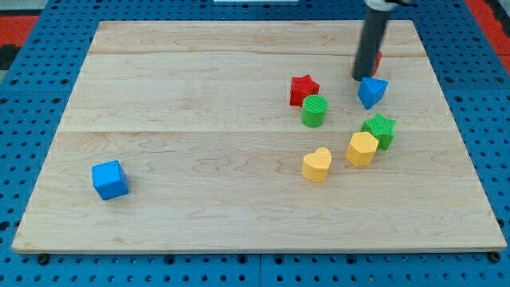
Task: Push the blue triangle into the red star
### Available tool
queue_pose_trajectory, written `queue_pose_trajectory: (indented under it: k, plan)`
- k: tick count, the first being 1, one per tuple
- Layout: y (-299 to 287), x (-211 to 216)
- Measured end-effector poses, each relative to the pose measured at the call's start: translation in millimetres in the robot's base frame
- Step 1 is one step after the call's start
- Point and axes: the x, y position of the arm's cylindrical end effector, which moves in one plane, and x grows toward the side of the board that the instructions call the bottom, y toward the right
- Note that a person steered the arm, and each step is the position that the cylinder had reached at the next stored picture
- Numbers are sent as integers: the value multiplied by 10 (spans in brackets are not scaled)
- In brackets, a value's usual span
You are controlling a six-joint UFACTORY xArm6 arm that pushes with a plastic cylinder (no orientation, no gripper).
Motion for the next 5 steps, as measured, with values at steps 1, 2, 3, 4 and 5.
queue_pose_trajectory:
  k: [1,2,3,4,5]
  plan:
    - [569,250]
    - [514,605]
    - [-24,397]
    - [-324,109]
    - [-450,-154]
